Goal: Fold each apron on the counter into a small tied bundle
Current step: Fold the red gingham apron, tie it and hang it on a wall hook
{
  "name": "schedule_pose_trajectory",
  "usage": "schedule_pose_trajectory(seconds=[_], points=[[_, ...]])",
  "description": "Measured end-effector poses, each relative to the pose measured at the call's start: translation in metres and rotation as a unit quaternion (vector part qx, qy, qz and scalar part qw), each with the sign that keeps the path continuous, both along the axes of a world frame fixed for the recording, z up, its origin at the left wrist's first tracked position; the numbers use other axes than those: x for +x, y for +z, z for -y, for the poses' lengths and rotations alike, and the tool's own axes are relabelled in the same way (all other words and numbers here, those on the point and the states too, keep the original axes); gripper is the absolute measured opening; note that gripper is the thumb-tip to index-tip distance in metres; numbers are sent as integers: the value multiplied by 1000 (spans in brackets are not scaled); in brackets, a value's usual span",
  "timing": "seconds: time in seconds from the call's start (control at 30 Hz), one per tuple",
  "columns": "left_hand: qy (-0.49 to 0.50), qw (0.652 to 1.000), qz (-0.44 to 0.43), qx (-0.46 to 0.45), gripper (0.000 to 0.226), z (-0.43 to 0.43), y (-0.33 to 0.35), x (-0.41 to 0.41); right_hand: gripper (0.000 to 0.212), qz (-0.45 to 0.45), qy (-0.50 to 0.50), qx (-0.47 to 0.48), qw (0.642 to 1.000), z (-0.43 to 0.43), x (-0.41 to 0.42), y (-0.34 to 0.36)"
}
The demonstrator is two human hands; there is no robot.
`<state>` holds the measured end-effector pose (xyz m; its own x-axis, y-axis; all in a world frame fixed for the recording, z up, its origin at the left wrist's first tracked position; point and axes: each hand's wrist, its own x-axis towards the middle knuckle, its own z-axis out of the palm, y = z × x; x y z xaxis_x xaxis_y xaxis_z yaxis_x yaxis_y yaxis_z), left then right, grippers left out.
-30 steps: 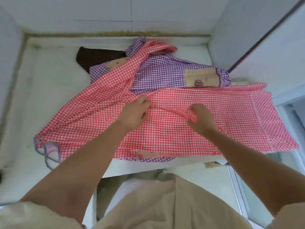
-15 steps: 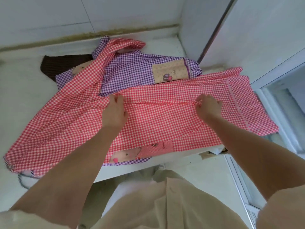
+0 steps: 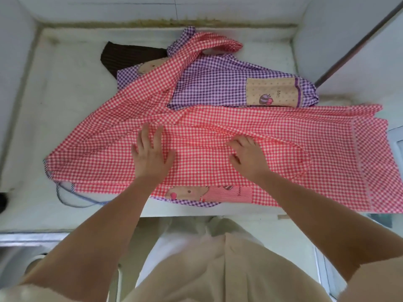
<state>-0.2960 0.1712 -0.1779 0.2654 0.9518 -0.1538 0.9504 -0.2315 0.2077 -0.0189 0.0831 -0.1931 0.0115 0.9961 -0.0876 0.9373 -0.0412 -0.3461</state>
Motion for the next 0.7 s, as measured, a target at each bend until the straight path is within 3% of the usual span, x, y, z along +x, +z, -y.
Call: schedule_pose_trajectory(seconds=[0.1,0.23,0.3,0.4,0.47,0.53,0.63,0.7], points=[[41,997,28,55,62,-16,9,-17,23,-61,-15,73,995,-27,-11,14],[55,996,55,49,54,-36,13,-35,24,-147,-28,61,987,-85,-56,33],[32,997,68,33,52,-46,11,-48,37,-130,-58,-7,990,-114,-86,36],[-21,997,76,12,56,-56,7,-59,59,-32,-109,-173,978,-144,-116,42],[-40,996,84,-8,57,-65,5,-61,56,-35,-124,-248,960,-162,-128,49],[-54,995,83,-19,49,-73,4,-62,36,-126,-143,-242,951,-176,-128,54],[-59,995,65,-54,44,-85,5,-62,51,-301,-234,-139,914,-186,-122,51],[-56,994,61,-70,44,-90,5,-63,53,-343,-264,-111,895,-185,-121,49]])
